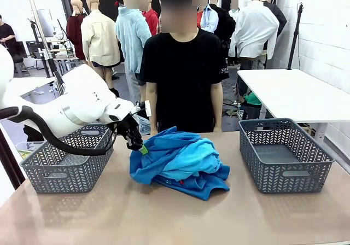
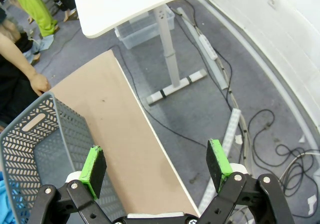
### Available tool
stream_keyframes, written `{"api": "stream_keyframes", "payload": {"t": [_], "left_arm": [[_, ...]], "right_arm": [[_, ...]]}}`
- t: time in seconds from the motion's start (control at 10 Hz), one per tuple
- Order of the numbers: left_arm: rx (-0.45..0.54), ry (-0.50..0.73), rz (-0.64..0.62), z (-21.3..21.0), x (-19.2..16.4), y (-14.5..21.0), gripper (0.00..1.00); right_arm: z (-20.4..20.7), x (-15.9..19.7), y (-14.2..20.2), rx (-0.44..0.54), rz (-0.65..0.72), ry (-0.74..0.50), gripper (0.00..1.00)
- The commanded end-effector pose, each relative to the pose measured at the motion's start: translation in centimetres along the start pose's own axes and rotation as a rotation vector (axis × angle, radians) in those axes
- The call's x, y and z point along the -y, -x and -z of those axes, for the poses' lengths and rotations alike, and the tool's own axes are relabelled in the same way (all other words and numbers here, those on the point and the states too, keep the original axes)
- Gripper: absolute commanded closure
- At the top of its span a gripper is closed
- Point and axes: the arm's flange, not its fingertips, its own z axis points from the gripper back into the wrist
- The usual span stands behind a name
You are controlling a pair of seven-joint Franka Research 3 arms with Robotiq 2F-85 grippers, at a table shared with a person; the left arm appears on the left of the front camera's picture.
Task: Sort the tops and bottoms.
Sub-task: Lift clothes from the center of the table with your left hand.
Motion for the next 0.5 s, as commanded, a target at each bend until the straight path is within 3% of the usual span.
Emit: {"api": "stream_keyframes", "payload": {"t": [0.0,0.2,0.4], "left_arm": [[0.014,-0.051,0.051,-4.3,1.0,-2.0,1.00],[0.018,-0.125,0.145,-10.4,2.7,-6.3,1.00],[0.018,-0.275,0.213,-16.1,3.9,-11.3,1.00]], "right_arm": [[0.0,0.0,0.1,-0.005,0.005,-0.004,0.00],[0.0,0.0,0.1,-0.005,0.005,-0.004,0.00],[0.0,0.0,0.1,-0.005,0.005,-0.004,0.00]]}}
